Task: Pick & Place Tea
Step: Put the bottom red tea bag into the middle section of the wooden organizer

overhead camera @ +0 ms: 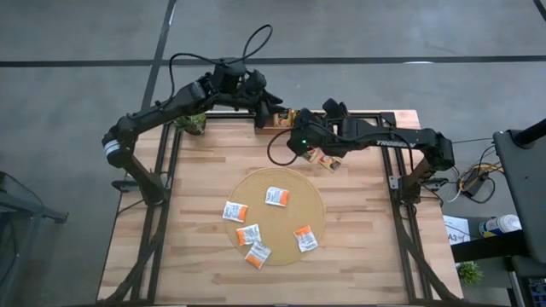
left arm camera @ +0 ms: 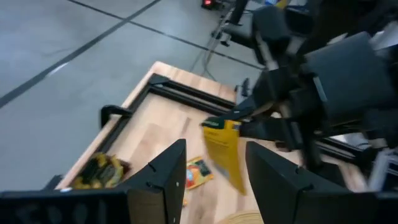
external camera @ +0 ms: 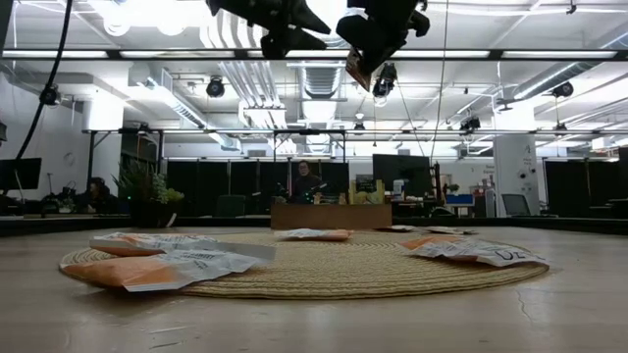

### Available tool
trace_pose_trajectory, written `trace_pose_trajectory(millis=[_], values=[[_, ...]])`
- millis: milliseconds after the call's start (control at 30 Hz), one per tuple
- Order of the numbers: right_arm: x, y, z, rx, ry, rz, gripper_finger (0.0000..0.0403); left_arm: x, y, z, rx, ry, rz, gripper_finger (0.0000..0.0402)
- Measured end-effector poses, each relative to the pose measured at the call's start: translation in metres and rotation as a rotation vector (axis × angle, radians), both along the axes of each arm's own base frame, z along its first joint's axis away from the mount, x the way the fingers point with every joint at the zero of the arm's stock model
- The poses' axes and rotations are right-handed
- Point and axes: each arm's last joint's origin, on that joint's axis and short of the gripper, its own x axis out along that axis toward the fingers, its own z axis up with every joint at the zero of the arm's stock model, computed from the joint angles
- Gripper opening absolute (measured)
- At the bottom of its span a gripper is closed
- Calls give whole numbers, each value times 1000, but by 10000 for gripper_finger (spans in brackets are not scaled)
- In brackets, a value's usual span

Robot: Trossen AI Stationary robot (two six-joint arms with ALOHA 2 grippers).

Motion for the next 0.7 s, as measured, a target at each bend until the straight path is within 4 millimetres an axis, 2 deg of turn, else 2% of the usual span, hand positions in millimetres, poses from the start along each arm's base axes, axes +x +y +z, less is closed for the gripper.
trace_pose_trajectory(millis=[400, 700], values=[[1, 0, 0, -4, 45, 51, 8, 11, -15, 1, 1, -50, -69, 158], [1, 0, 0, -5, 47, 54, 8, 22, -22, -13, -25, -16, -55, 158]])
